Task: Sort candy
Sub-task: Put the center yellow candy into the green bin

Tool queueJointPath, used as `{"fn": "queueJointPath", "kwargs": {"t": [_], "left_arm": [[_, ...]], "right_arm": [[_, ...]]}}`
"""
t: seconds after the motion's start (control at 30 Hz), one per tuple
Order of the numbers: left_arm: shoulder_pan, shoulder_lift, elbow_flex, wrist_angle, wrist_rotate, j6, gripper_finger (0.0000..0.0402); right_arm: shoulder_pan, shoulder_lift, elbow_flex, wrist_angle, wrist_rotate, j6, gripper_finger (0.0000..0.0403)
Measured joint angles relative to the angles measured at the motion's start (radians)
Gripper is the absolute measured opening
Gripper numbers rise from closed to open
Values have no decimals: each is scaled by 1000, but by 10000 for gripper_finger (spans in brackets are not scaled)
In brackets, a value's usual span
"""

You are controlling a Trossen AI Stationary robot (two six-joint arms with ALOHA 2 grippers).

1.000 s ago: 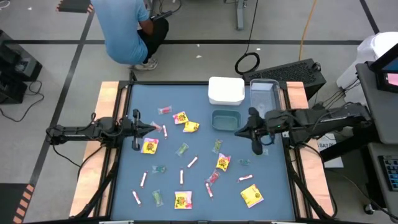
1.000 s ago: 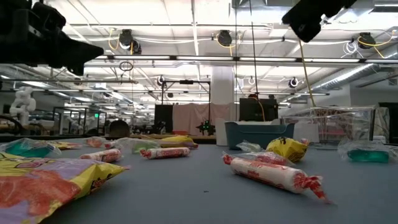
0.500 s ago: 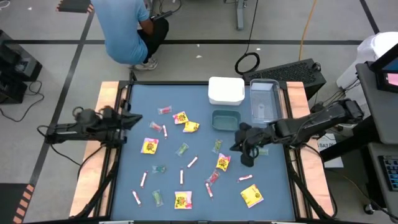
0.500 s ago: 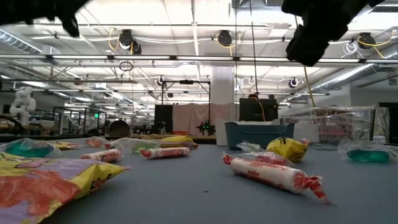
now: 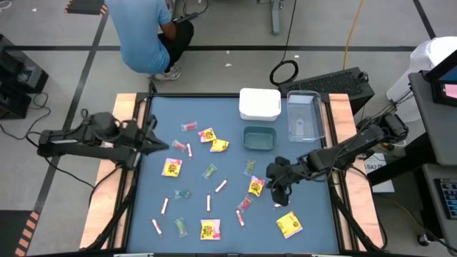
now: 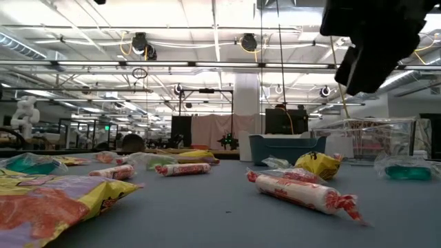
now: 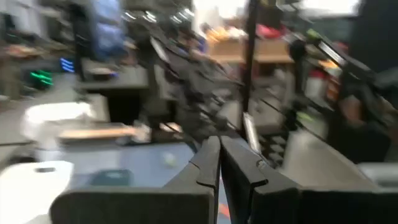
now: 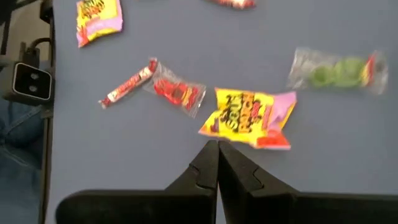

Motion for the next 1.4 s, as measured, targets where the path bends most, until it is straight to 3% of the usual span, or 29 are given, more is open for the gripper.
{"fn": "queueJointPath", "kwargs": {"t": [0.3,0.7,0.83,1.1,1.4], "left_arm": [[0,152,-40,-46,-32,2,20],[1,289,-99,-53,-95,2,20],[1,317,-105,-51,-95,2,20],[1,363,-105,-30,-96,-5,20],[1,400,-105,-26,-97,29,20]], "right_arm": [[16,72,0,11,10,146,0],[20,85,0,15,181,350,0],[20,97,0,45,237,361,0],[26,154,0,128,235,364,2],[46,181,0,190,266,348,76]]}}
